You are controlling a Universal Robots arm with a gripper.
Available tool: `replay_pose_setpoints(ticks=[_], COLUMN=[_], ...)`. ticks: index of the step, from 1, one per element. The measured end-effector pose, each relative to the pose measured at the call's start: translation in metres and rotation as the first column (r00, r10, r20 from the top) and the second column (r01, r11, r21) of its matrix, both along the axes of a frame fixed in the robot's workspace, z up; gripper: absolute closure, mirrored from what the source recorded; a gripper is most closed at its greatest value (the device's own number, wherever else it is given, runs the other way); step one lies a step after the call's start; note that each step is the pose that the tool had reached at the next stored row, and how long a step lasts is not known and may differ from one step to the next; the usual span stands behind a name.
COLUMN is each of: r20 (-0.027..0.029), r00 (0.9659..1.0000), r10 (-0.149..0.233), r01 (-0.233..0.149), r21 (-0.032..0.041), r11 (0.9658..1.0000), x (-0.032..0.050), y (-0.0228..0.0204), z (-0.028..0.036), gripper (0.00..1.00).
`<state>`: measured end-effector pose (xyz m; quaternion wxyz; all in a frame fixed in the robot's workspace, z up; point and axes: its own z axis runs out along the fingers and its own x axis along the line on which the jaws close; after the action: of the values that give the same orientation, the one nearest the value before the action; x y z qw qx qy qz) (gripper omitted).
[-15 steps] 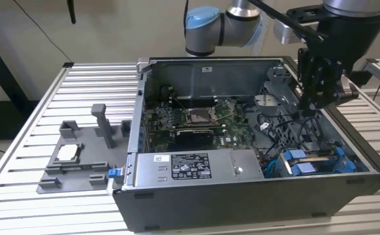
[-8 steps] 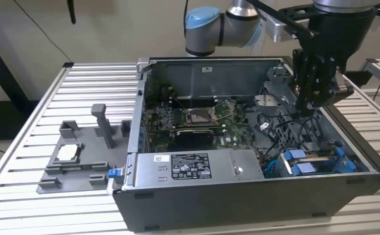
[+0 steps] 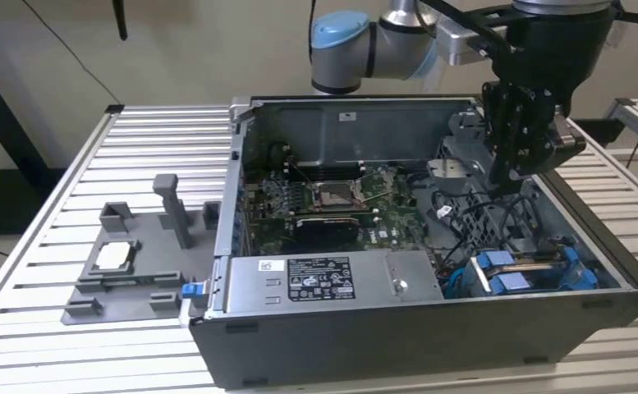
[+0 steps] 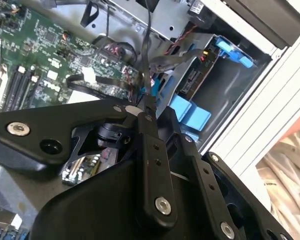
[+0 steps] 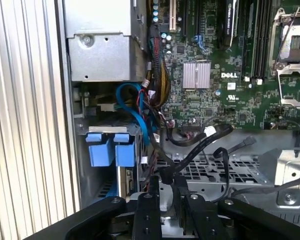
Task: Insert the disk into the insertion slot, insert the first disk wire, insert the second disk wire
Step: 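Insert the second disk wire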
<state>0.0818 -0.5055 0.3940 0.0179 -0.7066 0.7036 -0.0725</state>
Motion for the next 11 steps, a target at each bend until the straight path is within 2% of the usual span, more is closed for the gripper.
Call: replay_pose_setpoints(ticks=[2, 6, 9, 11], r20=[-0.0001, -0.0003, -0.0003, 0.0021], r00=[0.9997, 0.9976, 0.9968, 0.9966], r10=[0.025, 0.07, 0.08, 0.082], r01=[-0.025, -0.07, -0.08, -0.082], r21=[-0.006, -0.0109, -0.0111, -0.0146], r11=[0.9997, 0.9975, 0.9967, 0.9965], x=[-0.0004, -0.0022, -0.0102, -0.0152], y=[0.0015, 0.0031, 0.0031, 0.0031], z=[-0.0002, -0.0014, -0.0041, -0.0049], gripper=[0.73, 0.73, 0.73, 0.73])
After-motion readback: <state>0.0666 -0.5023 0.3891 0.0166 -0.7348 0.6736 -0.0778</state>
